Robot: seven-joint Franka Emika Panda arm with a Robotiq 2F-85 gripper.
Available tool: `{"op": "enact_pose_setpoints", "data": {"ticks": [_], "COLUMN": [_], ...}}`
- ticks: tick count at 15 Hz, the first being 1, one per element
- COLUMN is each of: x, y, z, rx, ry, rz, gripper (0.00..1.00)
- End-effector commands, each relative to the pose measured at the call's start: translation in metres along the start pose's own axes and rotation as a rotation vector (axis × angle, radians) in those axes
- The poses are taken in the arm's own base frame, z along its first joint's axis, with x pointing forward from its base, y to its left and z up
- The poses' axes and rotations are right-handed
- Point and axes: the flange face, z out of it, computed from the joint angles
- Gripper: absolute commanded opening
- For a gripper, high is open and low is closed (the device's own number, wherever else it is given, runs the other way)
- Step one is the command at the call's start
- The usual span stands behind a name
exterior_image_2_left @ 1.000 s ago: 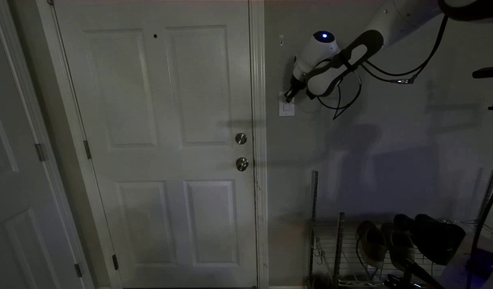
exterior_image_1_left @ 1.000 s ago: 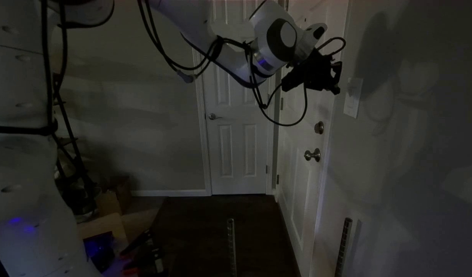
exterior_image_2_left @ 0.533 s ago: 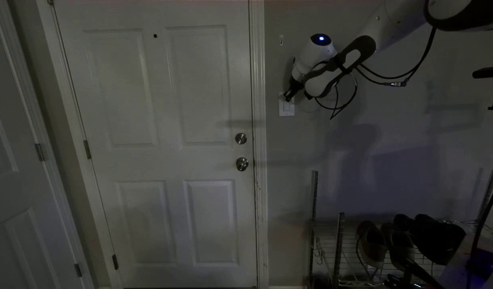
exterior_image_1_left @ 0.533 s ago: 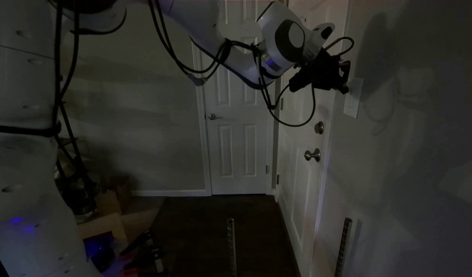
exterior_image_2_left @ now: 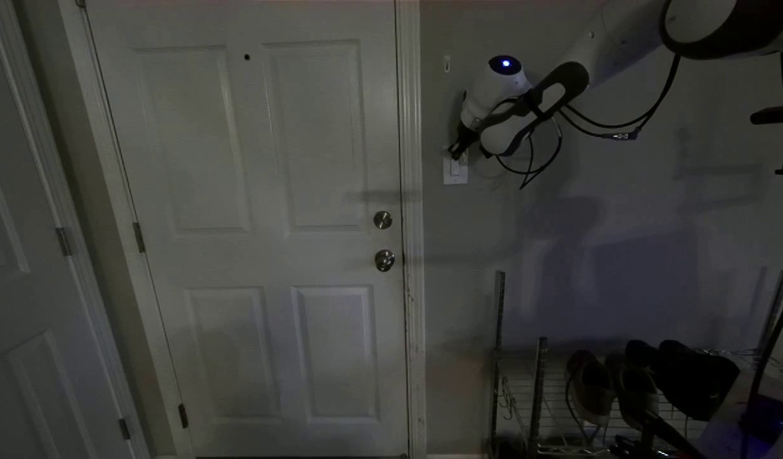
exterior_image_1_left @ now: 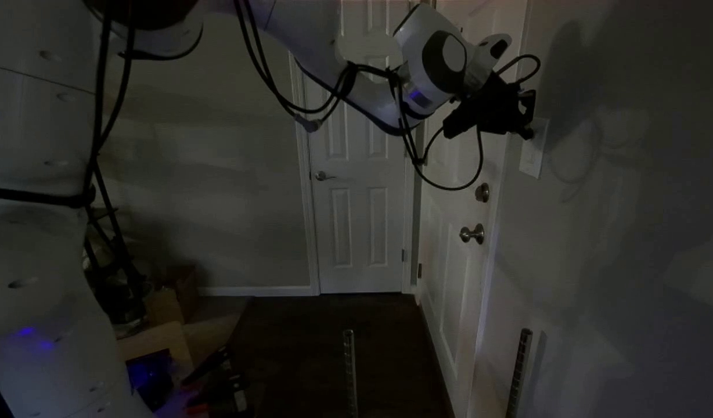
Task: Press the switch on top to turn on the light
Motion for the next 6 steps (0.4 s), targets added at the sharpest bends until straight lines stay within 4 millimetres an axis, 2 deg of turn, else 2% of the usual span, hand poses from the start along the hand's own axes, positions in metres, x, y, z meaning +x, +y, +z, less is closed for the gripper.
{"op": "enact_pose_setpoints", "data": {"ticks": [1,6], "x": [0.0033,-0.0008], "y": [0.0065,0.0047], "z": [0.0092,0.0117], "rx": [-0.032,-0.018], "ry": [0.012,-0.004], "rz": [0.024,0.062], "gripper": [0.06,0.03]}}
